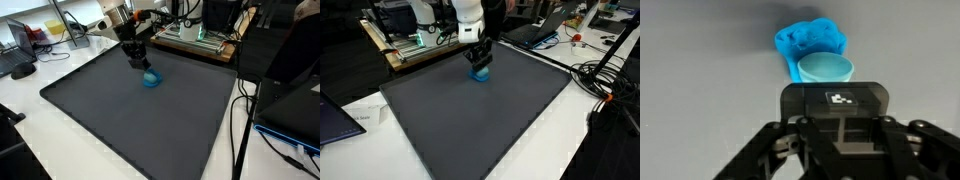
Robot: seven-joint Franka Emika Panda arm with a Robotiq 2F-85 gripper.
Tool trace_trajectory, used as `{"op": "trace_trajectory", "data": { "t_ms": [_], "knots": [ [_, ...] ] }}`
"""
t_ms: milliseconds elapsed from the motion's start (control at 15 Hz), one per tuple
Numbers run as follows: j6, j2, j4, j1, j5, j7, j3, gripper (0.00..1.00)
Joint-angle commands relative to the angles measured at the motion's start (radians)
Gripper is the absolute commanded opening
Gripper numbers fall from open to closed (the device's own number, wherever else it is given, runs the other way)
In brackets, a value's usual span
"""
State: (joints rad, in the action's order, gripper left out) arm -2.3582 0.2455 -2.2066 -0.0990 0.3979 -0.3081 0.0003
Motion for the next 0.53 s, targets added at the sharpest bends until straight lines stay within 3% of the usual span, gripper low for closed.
{"op": "trace_trajectory", "data": {
  "t_ms": [0, 467],
  "knots": [
    [-0.158, 0.045, 0.009, -0.010, 0.060, -0.038, 0.020, 0.21],
    [-0.191, 0.040, -0.001, -0.012, 0.091, -0.047, 0.025, 0.21]
  ]
}}
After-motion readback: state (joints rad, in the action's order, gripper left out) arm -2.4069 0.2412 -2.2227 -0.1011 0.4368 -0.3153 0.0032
